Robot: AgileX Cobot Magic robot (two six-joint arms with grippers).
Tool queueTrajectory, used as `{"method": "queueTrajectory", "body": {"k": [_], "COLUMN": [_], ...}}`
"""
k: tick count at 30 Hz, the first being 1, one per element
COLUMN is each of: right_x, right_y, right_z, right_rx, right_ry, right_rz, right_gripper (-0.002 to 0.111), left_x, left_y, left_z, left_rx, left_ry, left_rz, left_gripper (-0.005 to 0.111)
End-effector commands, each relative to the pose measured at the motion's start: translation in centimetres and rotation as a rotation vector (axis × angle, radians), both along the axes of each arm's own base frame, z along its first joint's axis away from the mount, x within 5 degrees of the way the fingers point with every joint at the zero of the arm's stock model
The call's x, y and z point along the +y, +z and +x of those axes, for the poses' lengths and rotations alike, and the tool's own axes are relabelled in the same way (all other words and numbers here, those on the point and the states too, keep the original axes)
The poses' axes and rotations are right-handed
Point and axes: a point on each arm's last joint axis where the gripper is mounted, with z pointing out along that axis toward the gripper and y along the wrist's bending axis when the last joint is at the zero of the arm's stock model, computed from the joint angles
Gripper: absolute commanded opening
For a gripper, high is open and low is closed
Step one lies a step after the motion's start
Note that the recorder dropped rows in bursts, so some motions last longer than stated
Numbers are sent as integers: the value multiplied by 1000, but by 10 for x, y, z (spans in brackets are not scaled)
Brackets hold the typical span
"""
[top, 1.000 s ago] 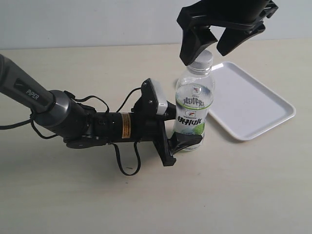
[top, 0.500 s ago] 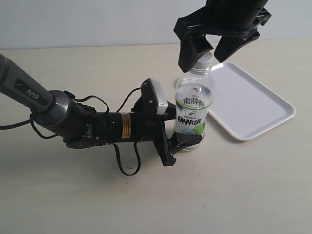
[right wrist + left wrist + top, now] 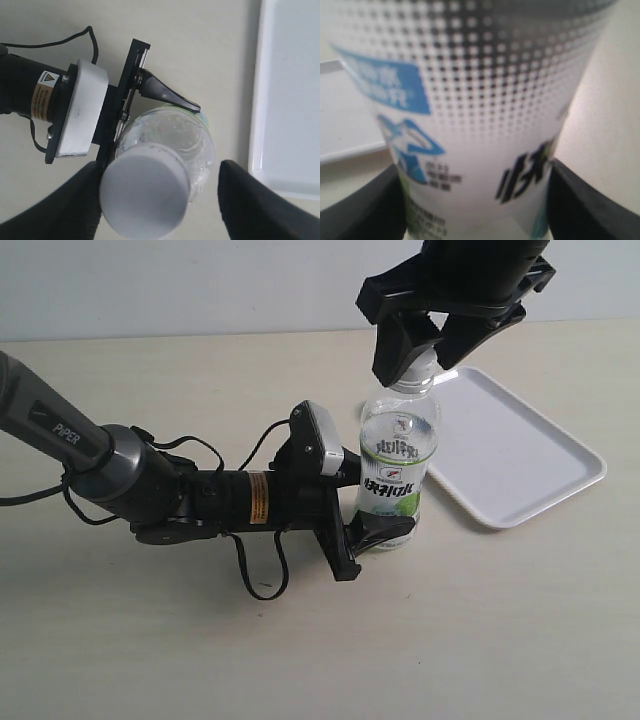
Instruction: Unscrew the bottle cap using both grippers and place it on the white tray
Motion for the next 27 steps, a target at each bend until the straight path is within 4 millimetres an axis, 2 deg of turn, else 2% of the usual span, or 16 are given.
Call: {"method": "queueTrajectory", "body": {"k": [1, 4, 9, 13, 16, 22, 27], "right_x": [3, 3, 3, 3, 3, 3, 0], "right_y": [4, 4, 4, 5, 12, 39, 50], "right_z": [1, 1, 1, -1, -1, 0, 1], "right_rx": [-24, -26, -31, -39, -66, -154, -204], "right_ry": [9, 19, 43, 95, 113, 117, 118], "right_rz": [33, 35, 30, 18, 20, 41, 16], "right_gripper": [55, 45, 17, 1, 0, 0, 0], "left_x": [1, 1, 1, 1, 1, 1, 1], "left_y": [-6, -6, -6, -6, -6, -6, -6], "left_z": [-2, -2, -2, -2, -2, -2, -2], "left_rx": [-7, -7, -7, -7, -7, -4, -7], "left_ry": [-14, -14, -14, -14, -14, -14, -14], "left_rz": [62, 62, 62, 62, 62, 62, 62], "left_gripper": [0, 0, 0, 0, 0, 0, 0]}}
